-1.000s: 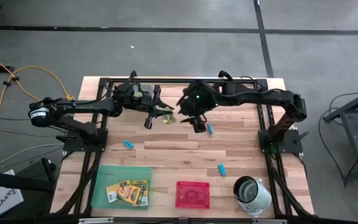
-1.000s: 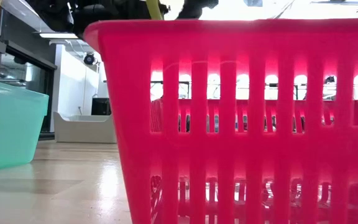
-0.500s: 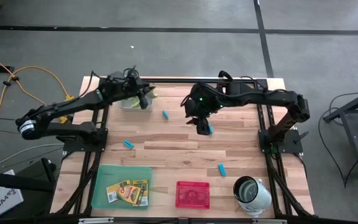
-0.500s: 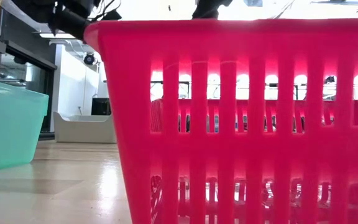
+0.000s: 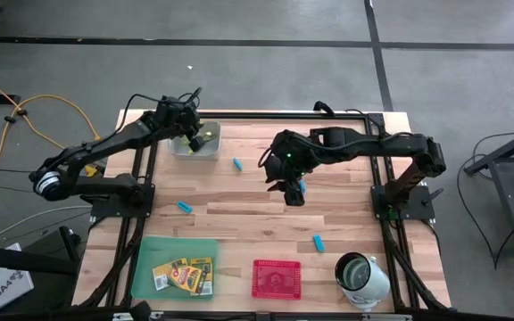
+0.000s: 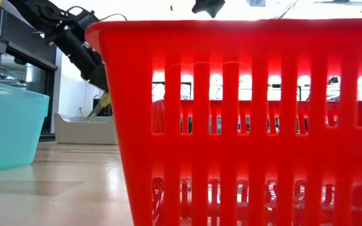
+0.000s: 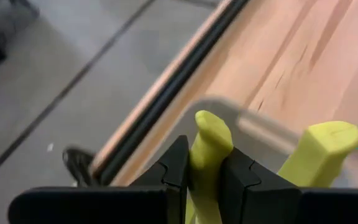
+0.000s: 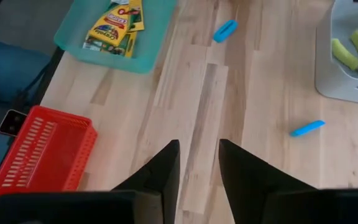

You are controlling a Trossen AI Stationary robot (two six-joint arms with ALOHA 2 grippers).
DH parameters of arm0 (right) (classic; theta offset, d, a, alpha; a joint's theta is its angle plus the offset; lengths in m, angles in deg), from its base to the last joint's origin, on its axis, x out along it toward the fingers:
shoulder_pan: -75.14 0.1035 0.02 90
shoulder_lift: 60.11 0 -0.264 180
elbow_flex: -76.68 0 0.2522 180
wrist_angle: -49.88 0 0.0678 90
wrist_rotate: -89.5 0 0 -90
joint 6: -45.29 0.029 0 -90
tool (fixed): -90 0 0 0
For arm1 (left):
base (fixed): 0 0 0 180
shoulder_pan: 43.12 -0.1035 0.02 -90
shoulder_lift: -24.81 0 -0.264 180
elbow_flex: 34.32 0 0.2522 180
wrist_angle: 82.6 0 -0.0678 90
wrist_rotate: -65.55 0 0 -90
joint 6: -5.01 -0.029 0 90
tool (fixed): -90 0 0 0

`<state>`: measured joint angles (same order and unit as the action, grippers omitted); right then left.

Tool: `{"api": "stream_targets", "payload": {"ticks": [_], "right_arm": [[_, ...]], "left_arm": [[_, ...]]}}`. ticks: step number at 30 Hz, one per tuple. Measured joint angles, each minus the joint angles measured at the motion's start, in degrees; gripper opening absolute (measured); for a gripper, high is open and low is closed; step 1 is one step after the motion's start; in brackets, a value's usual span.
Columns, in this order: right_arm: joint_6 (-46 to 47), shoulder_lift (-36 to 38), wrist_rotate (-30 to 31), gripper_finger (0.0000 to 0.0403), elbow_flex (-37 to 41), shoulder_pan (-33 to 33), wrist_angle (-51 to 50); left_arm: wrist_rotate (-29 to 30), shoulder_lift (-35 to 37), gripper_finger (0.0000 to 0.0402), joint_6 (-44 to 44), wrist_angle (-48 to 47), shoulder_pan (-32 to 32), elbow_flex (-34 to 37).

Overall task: Pick & Place School Supplies
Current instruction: Put the green hole puncher into the gray bin

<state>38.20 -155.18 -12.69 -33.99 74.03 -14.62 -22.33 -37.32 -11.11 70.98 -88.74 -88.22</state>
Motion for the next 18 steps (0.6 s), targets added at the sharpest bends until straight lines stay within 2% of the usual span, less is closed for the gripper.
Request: {"api": "stream_targets", "payload": {"ticks": [10, 18], "right_arm": [[1.50, -0.04, 0.16, 0.0095, 0.00, 2.87, 0.69], [2.98, -0.04, 0.20, 0.0095, 0.00, 4.24, 1.42]], "left_arm": [[4.03, -8.49, 0.0042, -3.86, -3.05, -1.97, -0.05], [4.03, -10.92, 0.0071, -3.56, -4.11, -1.95, -0.59]]}}
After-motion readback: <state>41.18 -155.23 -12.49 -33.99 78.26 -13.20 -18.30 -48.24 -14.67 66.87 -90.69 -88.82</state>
